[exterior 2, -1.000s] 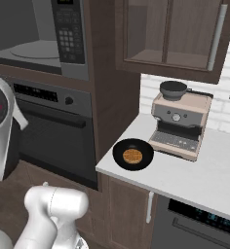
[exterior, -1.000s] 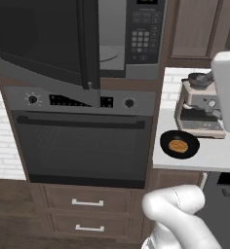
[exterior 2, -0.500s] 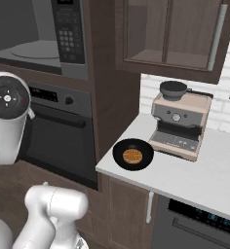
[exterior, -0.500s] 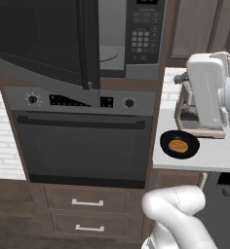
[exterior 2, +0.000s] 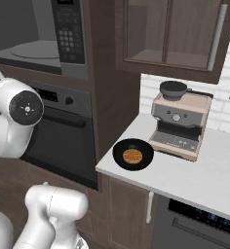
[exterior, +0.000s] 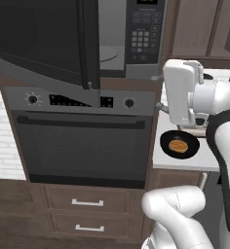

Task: Open the microwave, place the bowl with waffle inside the microwave, then close the microwave door and turn it on.

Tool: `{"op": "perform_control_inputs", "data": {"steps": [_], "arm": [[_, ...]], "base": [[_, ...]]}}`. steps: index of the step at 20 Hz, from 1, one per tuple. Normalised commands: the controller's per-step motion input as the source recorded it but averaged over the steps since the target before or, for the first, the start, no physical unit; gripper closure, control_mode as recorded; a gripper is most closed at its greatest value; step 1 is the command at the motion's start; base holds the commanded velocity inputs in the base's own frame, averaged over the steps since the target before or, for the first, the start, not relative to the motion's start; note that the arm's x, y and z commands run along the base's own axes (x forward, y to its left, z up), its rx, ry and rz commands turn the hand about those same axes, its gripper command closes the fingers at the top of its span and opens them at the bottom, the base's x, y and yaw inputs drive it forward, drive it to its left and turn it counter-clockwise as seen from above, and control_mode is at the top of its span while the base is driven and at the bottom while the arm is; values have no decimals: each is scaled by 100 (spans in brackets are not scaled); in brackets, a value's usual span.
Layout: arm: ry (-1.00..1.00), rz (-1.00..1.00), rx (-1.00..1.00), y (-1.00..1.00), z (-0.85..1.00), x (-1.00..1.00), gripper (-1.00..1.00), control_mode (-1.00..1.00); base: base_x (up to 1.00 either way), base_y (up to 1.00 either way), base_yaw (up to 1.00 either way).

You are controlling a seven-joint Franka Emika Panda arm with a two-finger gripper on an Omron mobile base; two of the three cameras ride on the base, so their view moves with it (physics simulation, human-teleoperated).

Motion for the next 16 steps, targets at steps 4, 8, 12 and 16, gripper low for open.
{"op": "perform_control_inputs", "data": {"steps": [4, 8, 12, 16], "arm": [[7, 12, 1, 36, 4, 32, -100, -100], [3, 8, 3, 32, 6, 41, -100, -100], [0, 0, 7, 5, 2, 41, -100, -100], [0, 0, 4, 7, 0, 49, -100, -100]], "base": [[0, 0, 0], [0, 0, 0], [0, 0, 0], [0, 0, 0]]}}
